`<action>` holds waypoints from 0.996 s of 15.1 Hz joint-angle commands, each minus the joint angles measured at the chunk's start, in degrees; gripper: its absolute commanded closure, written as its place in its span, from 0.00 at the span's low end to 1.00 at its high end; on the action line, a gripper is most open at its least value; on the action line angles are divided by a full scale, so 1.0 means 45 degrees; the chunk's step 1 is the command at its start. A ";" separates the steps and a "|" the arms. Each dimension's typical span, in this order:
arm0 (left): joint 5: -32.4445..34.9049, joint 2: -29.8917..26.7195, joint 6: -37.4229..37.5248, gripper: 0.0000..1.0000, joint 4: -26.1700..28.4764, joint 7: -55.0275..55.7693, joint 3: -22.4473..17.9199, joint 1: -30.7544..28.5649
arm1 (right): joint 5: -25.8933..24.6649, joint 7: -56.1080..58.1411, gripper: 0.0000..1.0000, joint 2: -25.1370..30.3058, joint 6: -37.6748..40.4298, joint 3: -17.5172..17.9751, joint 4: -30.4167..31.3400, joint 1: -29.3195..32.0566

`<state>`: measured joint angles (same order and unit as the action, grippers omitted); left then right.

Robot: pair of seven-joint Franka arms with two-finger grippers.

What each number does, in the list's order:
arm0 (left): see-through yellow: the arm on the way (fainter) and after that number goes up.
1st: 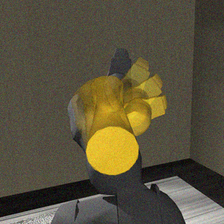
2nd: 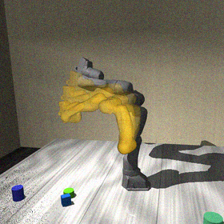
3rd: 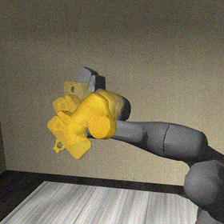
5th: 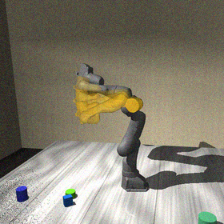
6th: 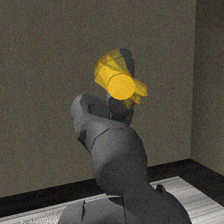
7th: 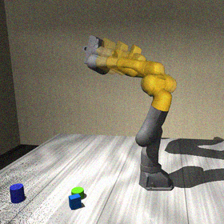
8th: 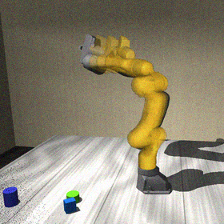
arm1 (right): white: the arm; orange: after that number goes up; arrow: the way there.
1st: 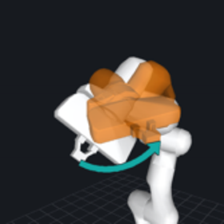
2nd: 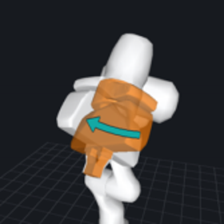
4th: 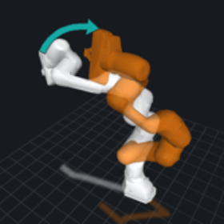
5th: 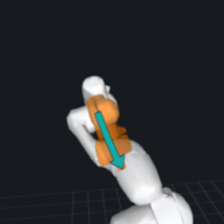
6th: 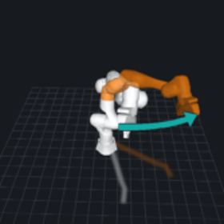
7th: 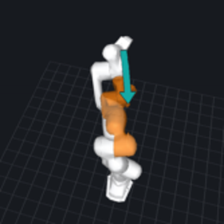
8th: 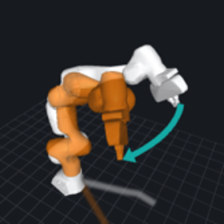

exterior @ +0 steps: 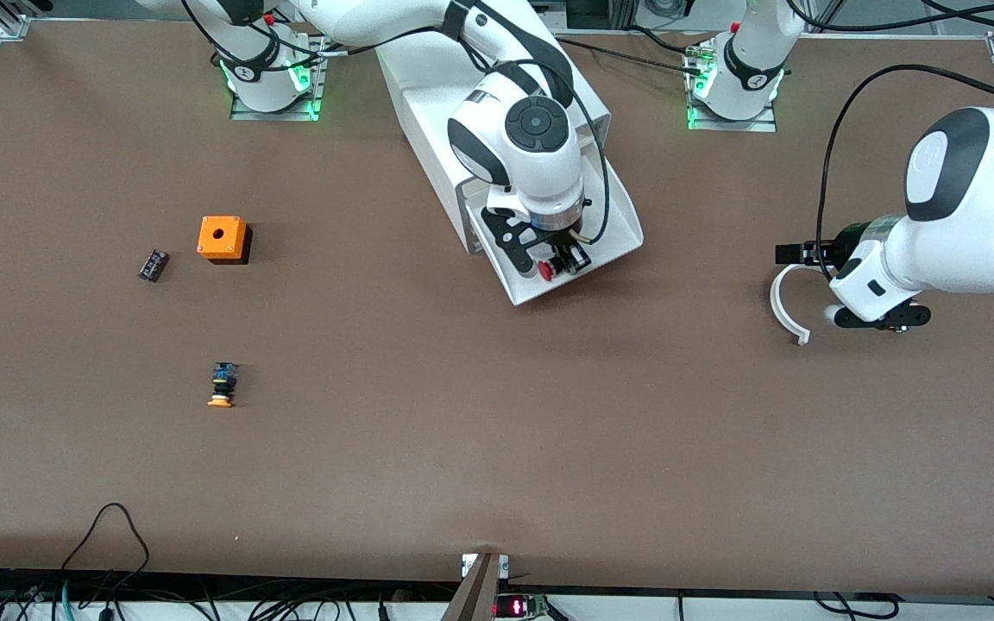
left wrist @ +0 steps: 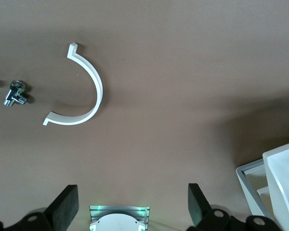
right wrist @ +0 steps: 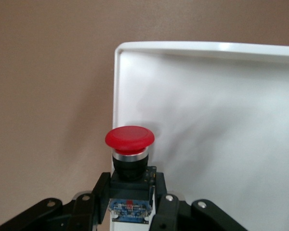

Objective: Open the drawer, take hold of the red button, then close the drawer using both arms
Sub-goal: 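Lift the red button out with the right gripper while the left gripper approaches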

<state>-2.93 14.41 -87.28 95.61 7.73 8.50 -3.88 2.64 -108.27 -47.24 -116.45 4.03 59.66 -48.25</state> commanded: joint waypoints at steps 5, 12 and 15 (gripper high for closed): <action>-0.0205 0.0371 -0.0599 0.00 -0.0466 0.3197 0.1682 0.0180 | 0.0233 0.1867 1.00 0.0244 0.1228 0.0160 -0.0835 0.0855; -0.0325 0.2089 -0.4758 0.00 -0.0388 0.6985 0.2349 0.1622 | 0.1347 0.6552 1.00 0.1260 0.2907 0.0160 -0.0914 0.3023; -0.0227 0.2715 -0.6070 0.00 -0.0388 0.8551 0.2349 0.2365 | 0.1638 0.8605 1.00 0.1358 0.3241 0.0160 -0.0894 0.3882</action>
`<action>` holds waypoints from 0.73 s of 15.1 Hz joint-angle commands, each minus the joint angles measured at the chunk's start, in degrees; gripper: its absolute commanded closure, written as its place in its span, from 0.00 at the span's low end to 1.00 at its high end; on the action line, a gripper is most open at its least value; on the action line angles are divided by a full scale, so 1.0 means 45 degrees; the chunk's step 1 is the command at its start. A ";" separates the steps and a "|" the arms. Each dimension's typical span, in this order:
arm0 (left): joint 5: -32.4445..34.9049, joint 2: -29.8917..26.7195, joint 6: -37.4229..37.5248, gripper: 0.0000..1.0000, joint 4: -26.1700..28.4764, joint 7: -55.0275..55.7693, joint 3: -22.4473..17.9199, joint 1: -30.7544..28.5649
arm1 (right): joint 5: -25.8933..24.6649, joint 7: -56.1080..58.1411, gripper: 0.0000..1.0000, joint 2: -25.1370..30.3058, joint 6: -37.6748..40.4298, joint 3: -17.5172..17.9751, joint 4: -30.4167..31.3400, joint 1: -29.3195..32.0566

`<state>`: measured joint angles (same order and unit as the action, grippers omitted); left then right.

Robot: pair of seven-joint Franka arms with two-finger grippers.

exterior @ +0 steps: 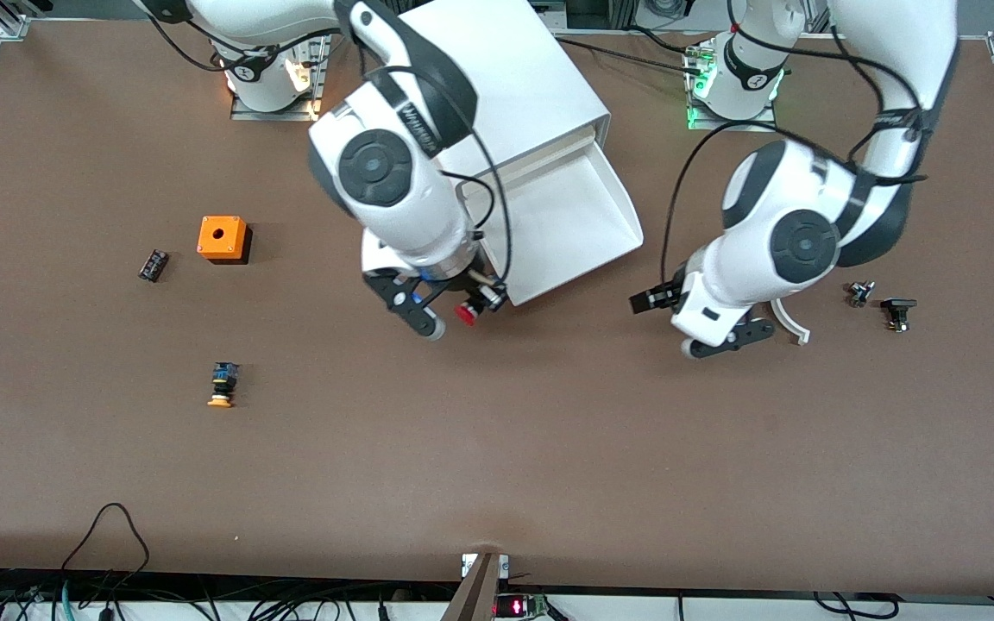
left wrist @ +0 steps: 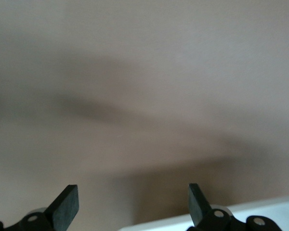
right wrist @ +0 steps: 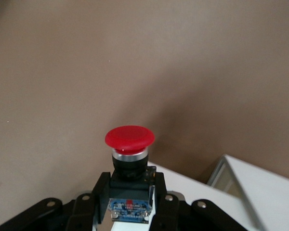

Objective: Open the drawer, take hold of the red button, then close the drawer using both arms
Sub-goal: 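Lift the red button out with the right gripper while the left gripper approaches, then carry the red button toward the yellow button while the left gripper pushes the drawer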

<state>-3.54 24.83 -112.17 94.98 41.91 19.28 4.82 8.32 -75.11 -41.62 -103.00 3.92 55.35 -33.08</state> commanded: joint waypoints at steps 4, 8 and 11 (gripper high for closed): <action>-0.0229 0.1062 -0.0698 0.00 -0.0071 0.1526 -0.0027 0.0843 | 0.0788 0.4415 1.00 0.0089 0.0523 0.0163 0.0083 0.1683; -0.0268 0.1064 -0.0620 0.00 0.0240 0.1661 0.0011 0.1175 | 0.0710 0.8049 1.00 0.0069 0.0895 0.0124 0.0258 0.2914; -0.1379 0.0908 -0.0503 0.00 0.0925 0.1682 0.0616 0.0999 | 0.0573 1.0296 1.00 0.0050 0.0935 0.0046 0.0590 0.3579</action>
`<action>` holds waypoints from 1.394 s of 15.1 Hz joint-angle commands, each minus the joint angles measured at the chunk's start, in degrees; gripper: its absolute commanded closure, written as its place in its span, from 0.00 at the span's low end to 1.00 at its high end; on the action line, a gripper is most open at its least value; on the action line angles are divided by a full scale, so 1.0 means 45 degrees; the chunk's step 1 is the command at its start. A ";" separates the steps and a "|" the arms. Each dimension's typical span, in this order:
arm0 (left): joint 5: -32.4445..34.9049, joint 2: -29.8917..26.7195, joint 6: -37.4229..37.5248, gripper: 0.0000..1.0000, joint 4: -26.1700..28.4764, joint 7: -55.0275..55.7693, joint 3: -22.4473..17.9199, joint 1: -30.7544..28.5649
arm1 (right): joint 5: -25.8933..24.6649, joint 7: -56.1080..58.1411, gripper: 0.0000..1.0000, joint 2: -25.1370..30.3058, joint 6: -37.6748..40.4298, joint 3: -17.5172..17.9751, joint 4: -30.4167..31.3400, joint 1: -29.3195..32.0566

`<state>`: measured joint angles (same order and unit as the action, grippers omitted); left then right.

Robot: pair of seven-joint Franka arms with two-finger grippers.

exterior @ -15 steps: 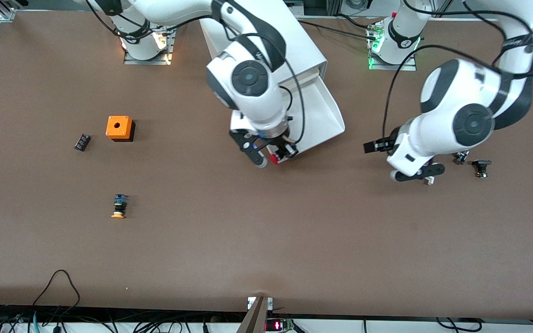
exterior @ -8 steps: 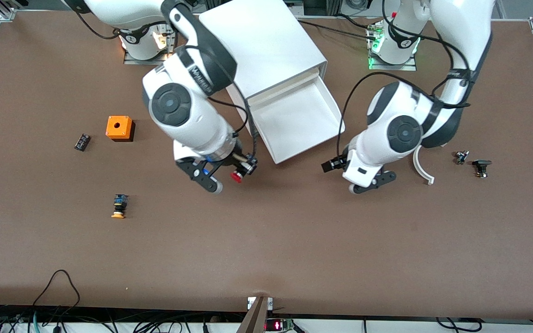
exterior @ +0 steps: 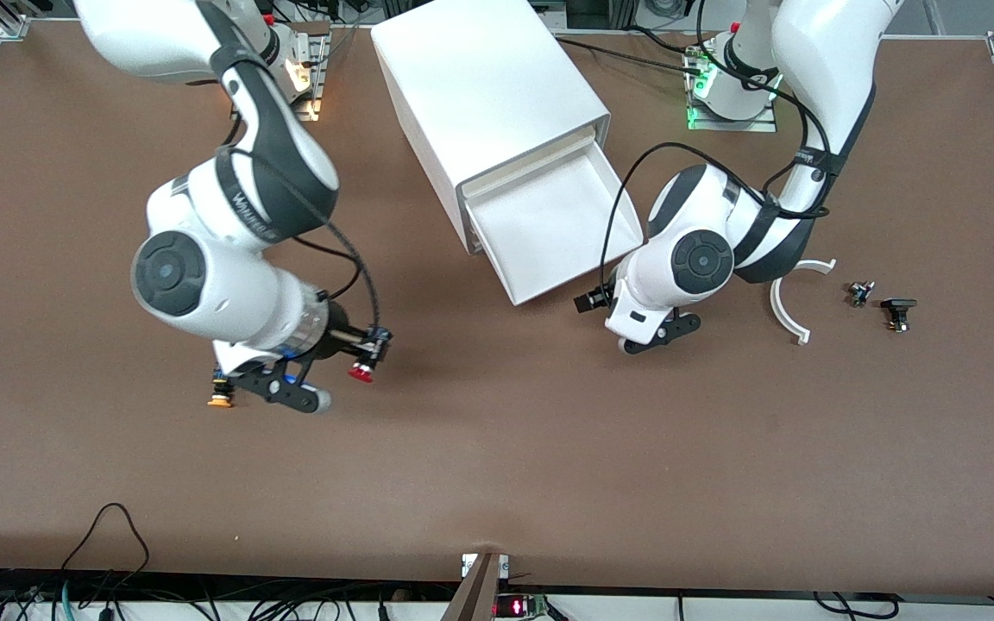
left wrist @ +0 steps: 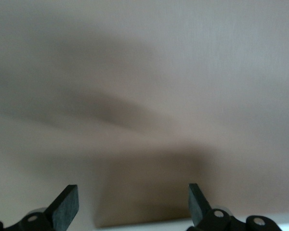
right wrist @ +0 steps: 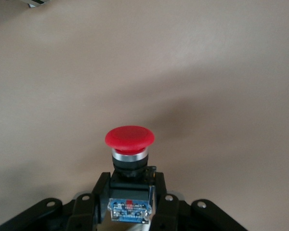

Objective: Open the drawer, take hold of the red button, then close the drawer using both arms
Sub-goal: 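Carry the red button toward the yellow button while the left gripper pushes the drawer, then lower the red button to the table while the left gripper shuts the drawer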

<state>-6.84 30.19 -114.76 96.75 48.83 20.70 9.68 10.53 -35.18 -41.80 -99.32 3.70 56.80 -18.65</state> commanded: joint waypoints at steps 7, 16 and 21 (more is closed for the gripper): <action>-0.1193 -0.0633 0.0793 0.00 0.1059 0.0145 0.0712 -0.0101 | -0.1421 0.4864 1.00 -0.0281 -0.0934 0.0077 0.1710 0.1682; -0.1625 -0.0634 0.1126 0.00 0.1469 0.0145 0.1455 -0.0023 | -0.1440 0.6702 1.00 -0.0691 -0.2888 0.0077 0.3725 0.2680; -0.1664 -0.0634 0.1087 0.00 0.1918 0.0145 0.2020 -0.0101 | -0.1440 0.7718 1.00 -0.1082 -0.3669 0.0077 0.4135 0.3128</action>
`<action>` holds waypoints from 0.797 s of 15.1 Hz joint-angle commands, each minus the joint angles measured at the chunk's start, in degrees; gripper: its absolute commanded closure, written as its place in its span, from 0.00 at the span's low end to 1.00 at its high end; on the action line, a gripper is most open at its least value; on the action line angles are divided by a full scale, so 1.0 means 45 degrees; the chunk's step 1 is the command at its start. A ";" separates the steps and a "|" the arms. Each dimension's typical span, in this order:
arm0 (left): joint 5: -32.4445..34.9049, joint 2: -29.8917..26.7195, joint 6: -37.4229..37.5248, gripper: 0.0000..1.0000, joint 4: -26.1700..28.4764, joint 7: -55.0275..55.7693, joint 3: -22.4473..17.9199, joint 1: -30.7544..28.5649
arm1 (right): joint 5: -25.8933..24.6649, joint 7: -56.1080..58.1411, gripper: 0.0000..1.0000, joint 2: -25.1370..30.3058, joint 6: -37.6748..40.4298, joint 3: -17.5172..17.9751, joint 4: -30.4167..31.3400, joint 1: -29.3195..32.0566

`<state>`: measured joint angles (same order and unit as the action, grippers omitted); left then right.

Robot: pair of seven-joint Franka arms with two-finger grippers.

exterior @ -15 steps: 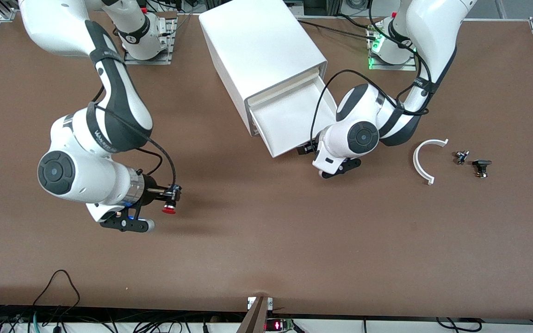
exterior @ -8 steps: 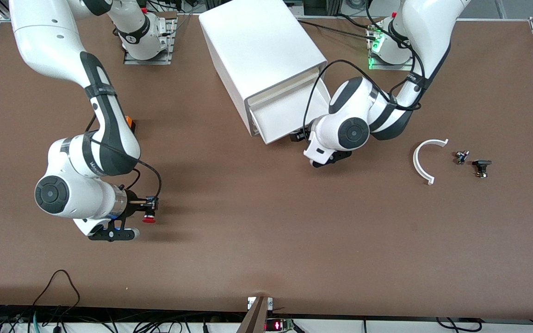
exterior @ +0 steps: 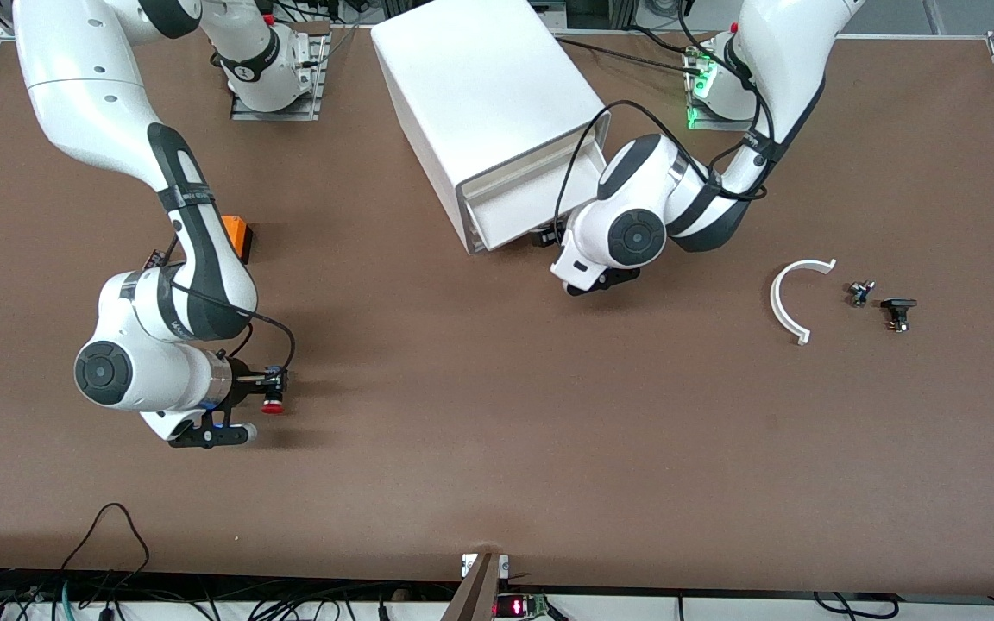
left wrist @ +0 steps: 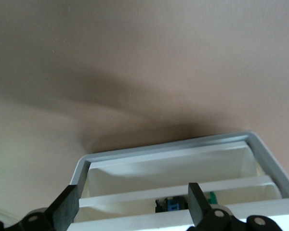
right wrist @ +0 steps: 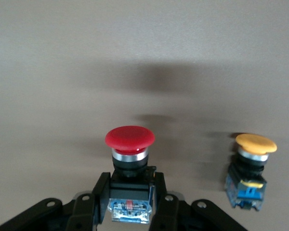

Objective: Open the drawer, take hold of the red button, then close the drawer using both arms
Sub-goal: 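Lower the red button to the table while the left gripper shuts the drawer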

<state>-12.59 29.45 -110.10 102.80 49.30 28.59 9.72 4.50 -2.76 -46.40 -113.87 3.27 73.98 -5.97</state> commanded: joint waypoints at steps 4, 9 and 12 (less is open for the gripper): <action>-0.1087 -0.0470 0.0013 0.00 0.0573 0.0060 0.0384 -0.0032 | -0.0140 0.0633 1.00 -0.0078 -0.1353 0.0173 0.1038 0.0389; -0.1381 -0.0393 -0.0026 0.00 0.0612 0.0137 0.0598 0.0124 | -0.0121 0.0418 0.26 -0.0176 -0.1513 0.0173 0.1197 0.0370; -0.1400 -0.0373 -0.0065 0.00 0.0651 0.0255 0.0853 0.0124 | -0.0121 0.0496 0.00 -0.0001 -0.1513 0.0173 0.1060 0.0370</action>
<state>-16.51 29.46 -110.13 104.67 49.76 31.51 9.97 4.47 -0.99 -47.64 -120.44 3.26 78.61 -4.94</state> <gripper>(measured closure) 0.000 0.264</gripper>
